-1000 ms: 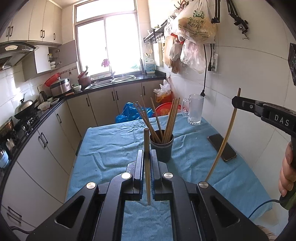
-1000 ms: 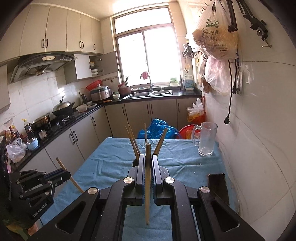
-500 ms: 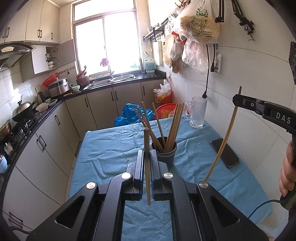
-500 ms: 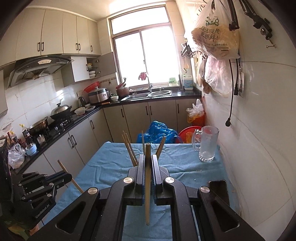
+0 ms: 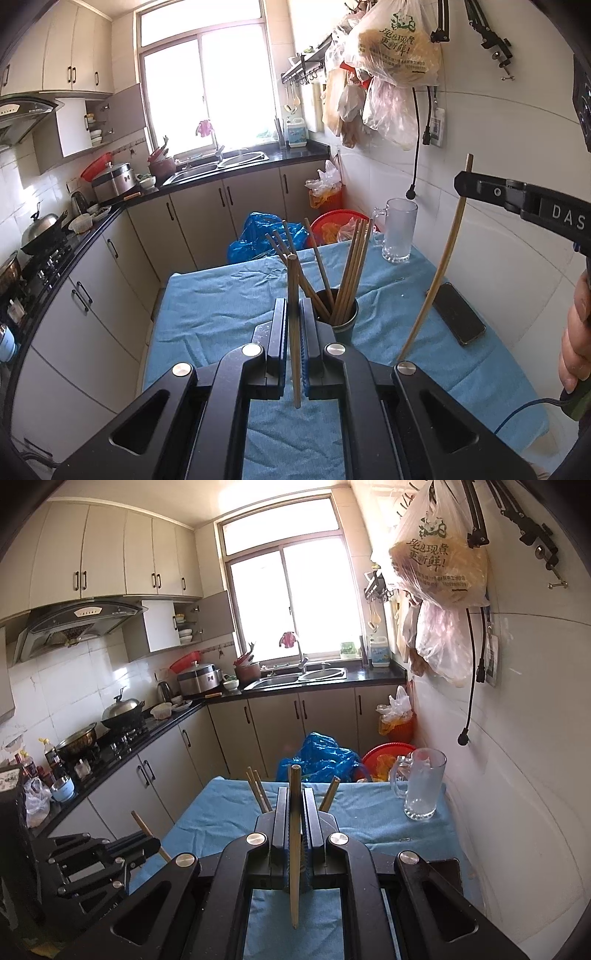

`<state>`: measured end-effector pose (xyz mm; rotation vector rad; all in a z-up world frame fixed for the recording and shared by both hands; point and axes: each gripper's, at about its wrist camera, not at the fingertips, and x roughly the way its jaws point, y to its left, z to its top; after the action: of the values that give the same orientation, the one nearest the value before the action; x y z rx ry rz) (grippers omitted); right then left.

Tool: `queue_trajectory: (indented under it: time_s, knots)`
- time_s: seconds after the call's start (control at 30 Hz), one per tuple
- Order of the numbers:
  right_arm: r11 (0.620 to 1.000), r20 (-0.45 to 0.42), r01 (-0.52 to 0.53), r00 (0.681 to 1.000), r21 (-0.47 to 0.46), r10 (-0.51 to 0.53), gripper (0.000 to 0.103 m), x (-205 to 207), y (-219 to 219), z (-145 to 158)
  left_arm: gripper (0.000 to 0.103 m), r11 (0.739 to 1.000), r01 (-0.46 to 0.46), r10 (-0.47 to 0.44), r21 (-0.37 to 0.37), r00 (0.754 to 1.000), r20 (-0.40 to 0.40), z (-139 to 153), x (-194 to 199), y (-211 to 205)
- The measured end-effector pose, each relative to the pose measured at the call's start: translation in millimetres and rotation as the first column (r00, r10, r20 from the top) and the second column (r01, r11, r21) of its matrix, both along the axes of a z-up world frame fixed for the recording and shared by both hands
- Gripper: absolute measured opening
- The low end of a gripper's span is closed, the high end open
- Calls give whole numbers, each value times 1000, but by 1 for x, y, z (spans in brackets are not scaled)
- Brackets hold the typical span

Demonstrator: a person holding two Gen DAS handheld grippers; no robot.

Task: Organize utensils
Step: 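Lower the chopsticks into the black cup with both tools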

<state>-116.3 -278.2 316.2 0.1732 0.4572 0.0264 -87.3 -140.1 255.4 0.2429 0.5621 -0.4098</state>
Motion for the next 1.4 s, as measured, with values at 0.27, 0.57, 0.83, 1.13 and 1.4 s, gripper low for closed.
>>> queue_trajectory:
  time_s: [0.27,0.57,0.83,1.13,1.4]
  knots:
    - [1000,14,8,1000,8,-8,7,14,-4,8,6,1000,6,-6,-3,1000,-11,3,14,-1]
    - [1000,34,24,999,13,-24,7,30,-9,15,6,1000,11,-11,-22,1000,-3,18,38,-5]
    - [998,47,45,998,35,-47,7,48,-16,15,6,996,9,-10,-90,1000,-4,41,69,-10]
    - [995,48,57,997,84,-61,7,73,-25,10,6,979,14,-12,-201,1000,8,55,92,-11]
    - [993,70,65,995,102,-72,7,84,-25,3,6,968,41,-42,-246,999,-1,44,109,-26]
